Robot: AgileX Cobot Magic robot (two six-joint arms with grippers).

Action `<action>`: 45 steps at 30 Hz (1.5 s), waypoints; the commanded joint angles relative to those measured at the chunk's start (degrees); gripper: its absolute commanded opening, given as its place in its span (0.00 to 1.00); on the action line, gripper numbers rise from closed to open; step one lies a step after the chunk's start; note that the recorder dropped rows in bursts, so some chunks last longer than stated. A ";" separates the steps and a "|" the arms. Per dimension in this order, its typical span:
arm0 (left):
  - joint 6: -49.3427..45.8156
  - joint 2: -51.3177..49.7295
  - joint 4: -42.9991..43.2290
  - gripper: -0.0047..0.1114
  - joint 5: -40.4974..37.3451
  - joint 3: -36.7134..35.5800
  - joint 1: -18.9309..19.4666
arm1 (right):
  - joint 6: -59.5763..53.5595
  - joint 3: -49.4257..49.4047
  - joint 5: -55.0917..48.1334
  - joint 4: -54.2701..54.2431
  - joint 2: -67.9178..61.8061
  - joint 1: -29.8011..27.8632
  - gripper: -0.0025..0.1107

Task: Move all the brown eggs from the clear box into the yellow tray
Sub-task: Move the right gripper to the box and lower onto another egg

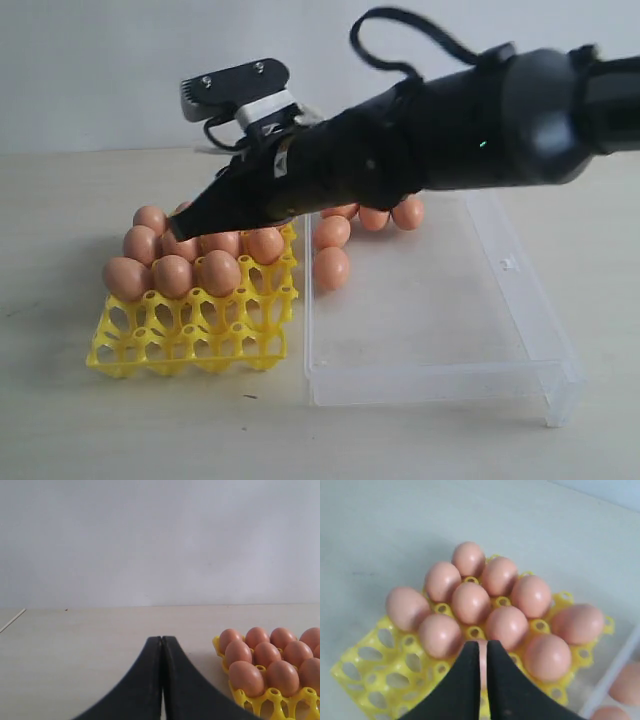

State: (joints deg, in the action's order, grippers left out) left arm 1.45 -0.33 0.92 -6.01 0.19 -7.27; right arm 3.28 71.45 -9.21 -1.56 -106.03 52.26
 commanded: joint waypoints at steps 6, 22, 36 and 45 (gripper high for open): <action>0.21 0.33 -0.42 0.04 0.13 -0.19 -0.15 | -0.05 5.25 -32.47 -0.33 1.87 -10.78 0.02; 0.21 0.33 -0.42 0.04 0.13 -0.19 -0.15 | 1.34 14.67 -34.55 -19.20 -11.82 -18.28 0.51; 0.21 0.33 -0.42 0.04 0.13 -0.19 -0.15 | 3.88 17.84 -34.27 -18.85 -18.99 -18.28 0.52; 0.21 0.33 -0.42 0.04 0.13 -0.19 -0.15 | 4.29 20.64 -32.61 -19.00 -21.03 -18.28 0.52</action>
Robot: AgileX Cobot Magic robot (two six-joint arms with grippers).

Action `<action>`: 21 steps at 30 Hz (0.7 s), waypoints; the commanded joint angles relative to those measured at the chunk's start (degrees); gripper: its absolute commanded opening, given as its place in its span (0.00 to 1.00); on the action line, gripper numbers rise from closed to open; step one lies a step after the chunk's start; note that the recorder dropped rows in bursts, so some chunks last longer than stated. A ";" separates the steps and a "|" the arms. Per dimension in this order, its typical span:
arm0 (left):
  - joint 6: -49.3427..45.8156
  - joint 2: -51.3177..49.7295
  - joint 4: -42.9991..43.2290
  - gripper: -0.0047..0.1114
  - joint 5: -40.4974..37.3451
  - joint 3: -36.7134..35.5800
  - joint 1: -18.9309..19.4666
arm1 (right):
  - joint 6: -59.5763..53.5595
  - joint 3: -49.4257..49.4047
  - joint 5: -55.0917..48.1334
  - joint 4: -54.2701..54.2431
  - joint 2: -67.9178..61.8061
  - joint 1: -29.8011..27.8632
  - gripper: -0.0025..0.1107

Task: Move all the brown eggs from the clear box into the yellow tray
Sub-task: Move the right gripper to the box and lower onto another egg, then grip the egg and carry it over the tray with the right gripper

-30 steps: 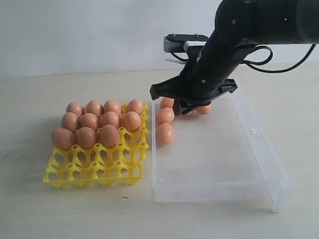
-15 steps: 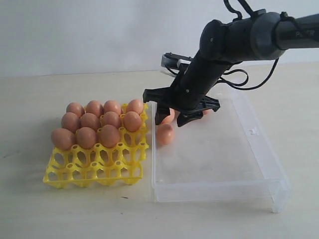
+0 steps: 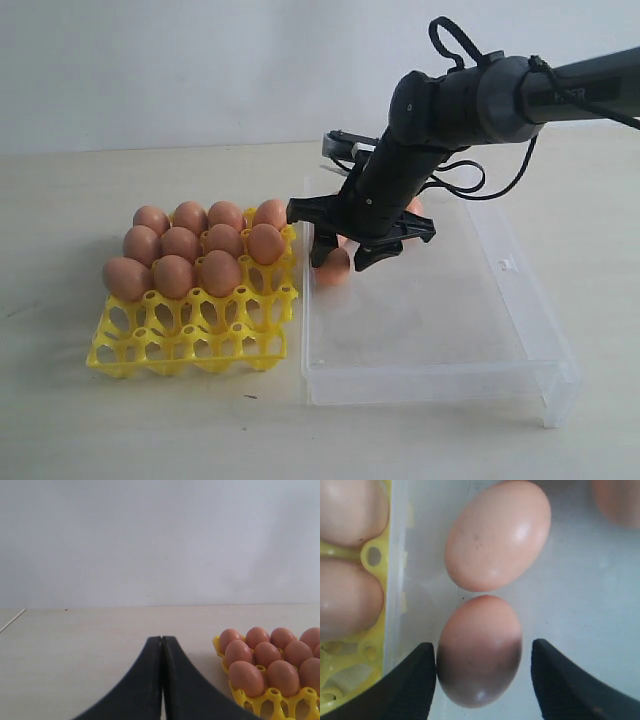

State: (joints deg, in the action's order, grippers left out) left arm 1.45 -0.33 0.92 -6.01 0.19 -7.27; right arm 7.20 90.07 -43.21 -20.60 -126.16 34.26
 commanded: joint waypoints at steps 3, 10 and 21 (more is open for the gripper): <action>0.21 0.33 -0.42 0.04 0.13 -0.19 -0.15 | 0.37 3.27 0.45 0.04 -2.25 -0.27 0.49; 0.21 0.33 -0.42 0.04 0.13 -0.19 -0.15 | 0.37 4.33 -2.93 4.24 -2.15 -0.37 0.05; 0.21 0.33 -0.42 0.04 0.13 -0.19 -0.15 | -1.51 3.59 -0.83 11.37 9.13 0.29 0.02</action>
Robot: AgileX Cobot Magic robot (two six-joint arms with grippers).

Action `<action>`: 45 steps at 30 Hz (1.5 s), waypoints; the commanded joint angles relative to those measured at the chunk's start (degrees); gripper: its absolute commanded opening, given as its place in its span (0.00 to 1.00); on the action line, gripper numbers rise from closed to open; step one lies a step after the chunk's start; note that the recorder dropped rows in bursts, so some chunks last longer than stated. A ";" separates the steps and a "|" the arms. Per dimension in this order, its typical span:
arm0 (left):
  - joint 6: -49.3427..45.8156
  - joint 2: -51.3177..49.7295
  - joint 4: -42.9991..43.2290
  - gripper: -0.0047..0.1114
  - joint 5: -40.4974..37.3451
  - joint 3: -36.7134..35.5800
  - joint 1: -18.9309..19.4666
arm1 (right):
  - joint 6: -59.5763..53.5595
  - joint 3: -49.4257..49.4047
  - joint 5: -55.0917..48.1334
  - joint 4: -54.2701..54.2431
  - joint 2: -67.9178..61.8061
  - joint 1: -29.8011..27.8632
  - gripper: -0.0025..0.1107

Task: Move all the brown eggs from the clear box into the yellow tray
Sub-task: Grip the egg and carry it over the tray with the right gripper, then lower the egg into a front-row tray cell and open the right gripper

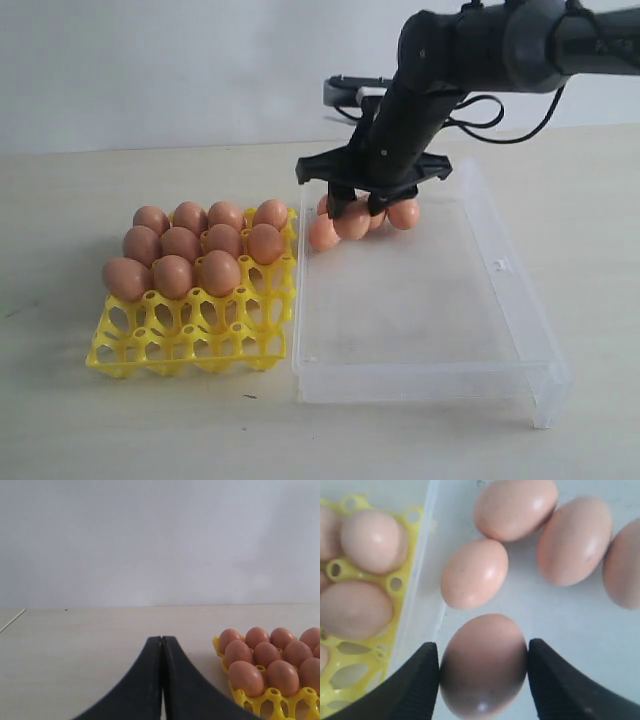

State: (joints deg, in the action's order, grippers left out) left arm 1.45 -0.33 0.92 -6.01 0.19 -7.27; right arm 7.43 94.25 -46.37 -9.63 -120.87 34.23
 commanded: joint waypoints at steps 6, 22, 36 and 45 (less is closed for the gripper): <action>0.21 0.33 -0.42 0.04 0.13 -0.19 -0.15 | -1.85 -8.39 12.72 0.70 9.72 3.23 0.02; 0.21 0.33 -0.42 0.04 0.13 -0.19 -0.15 | -1.34 -27.41 49.73 -0.80 12.73 15.78 0.02; 0.21 0.33 -0.42 0.04 0.13 -0.19 -0.15 | -1.73 -29.97 54.72 -0.81 8.02 15.78 0.02; 0.21 0.33 -0.42 0.04 0.13 -0.19 -0.15 | -1.79 -29.97 53.66 -0.81 6.13 15.78 0.04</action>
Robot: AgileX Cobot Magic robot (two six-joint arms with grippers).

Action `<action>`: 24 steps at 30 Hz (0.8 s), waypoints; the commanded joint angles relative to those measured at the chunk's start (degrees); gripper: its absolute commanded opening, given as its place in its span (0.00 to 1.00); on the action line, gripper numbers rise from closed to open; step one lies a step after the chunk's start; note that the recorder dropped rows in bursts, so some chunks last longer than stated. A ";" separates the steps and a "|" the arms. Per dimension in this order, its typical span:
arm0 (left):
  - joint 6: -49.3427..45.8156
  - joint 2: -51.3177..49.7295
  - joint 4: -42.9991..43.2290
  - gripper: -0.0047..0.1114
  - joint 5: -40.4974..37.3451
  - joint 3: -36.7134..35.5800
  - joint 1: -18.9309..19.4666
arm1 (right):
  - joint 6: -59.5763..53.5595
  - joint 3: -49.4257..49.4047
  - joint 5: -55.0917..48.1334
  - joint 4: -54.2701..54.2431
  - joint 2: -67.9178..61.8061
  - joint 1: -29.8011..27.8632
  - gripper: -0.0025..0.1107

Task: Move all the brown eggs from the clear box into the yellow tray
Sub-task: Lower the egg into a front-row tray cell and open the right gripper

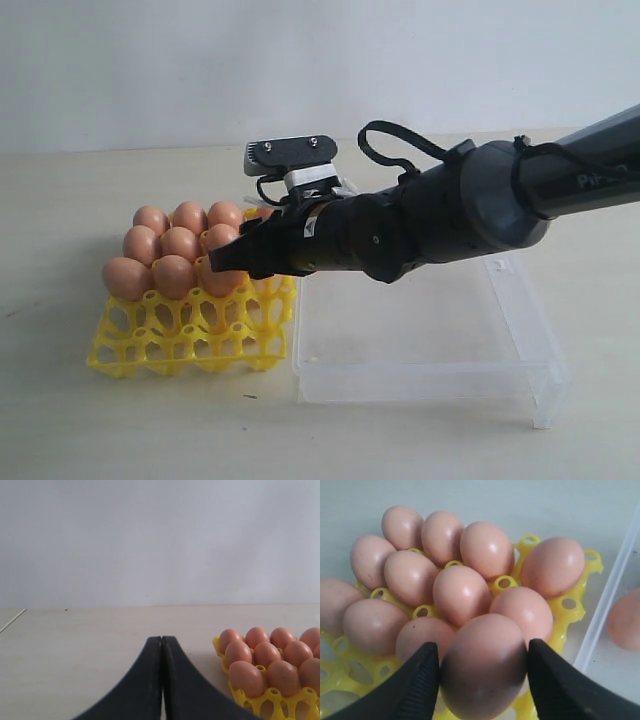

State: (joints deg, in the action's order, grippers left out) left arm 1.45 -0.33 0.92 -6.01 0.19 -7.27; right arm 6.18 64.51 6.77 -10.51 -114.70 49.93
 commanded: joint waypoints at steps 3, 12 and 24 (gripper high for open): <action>0.21 0.33 -0.42 0.04 0.13 -0.19 -0.15 | -0.55 -0.23 1.42 0.08 -0.03 0.08 0.14; 0.21 0.33 -0.42 0.04 0.13 -0.19 -0.15 | -1.20 -0.23 0.27 0.08 -0.03 0.08 0.51; 0.21 0.33 -0.42 0.04 0.13 -0.19 -0.15 | -2.01 -0.10 -1.44 0.18 5.71 -0.04 0.46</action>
State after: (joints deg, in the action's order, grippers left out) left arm 1.45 -0.33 0.92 -6.01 0.19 -7.27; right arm 5.12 64.51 5.78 -10.51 -112.16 49.93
